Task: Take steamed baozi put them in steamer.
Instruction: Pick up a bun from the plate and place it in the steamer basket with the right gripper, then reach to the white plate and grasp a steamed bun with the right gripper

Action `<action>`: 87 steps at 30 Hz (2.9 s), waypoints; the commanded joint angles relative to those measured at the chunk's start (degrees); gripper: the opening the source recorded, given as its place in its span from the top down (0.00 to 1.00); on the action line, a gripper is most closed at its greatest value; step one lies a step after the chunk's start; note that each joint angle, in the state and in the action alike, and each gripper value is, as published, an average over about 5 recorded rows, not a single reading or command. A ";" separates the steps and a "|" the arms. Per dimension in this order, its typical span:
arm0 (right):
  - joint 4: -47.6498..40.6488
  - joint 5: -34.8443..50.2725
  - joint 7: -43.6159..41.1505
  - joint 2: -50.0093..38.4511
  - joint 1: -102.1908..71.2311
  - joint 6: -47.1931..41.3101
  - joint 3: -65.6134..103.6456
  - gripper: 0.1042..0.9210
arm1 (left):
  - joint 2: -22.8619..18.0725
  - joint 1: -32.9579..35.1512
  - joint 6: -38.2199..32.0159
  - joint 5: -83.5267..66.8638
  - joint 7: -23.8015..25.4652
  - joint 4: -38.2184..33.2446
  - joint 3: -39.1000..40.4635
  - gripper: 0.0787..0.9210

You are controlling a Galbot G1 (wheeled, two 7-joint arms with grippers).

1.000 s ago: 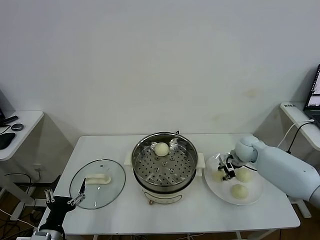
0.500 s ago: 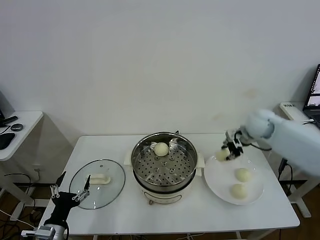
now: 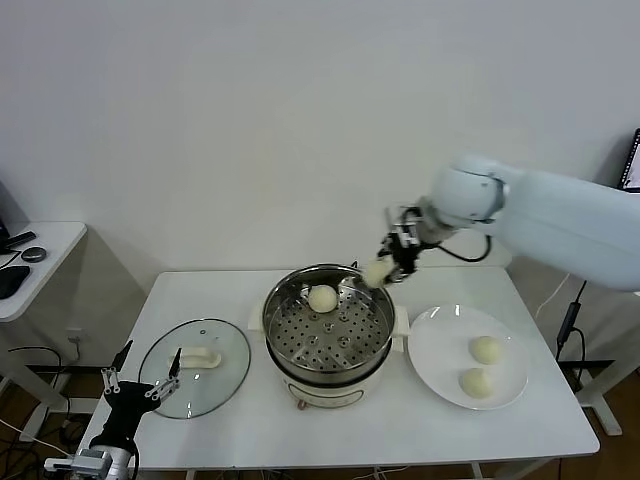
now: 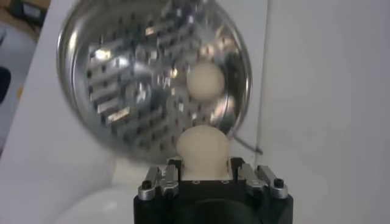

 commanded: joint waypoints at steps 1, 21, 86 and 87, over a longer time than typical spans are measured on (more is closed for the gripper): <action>-3.22 5.53 8.38 13.64 -5.57 -8.15 -1.77 0.53 | -0.14 0.04 -0.17 0.32 -0.14 -0.17 -0.10 0.12; -12.11 2.23 8.78 21.20 -13.33 -8.11 1.36 0.50 | -0.79 0.42 -0.32 0.41 -0.28 -1.05 -1.28 0.12; -1.07 -44.07 -18.14 -31.26 -53.22 24.81 39.55 0.12 | 0.99 -0.79 -1.02 1.97 0.06 2.20 -0.12 0.12; -1.62 -44.19 -17.87 -30.86 -53.37 24.68 39.66 0.12 | 0.96 -0.71 -1.04 1.97 0.04 2.19 -0.15 0.12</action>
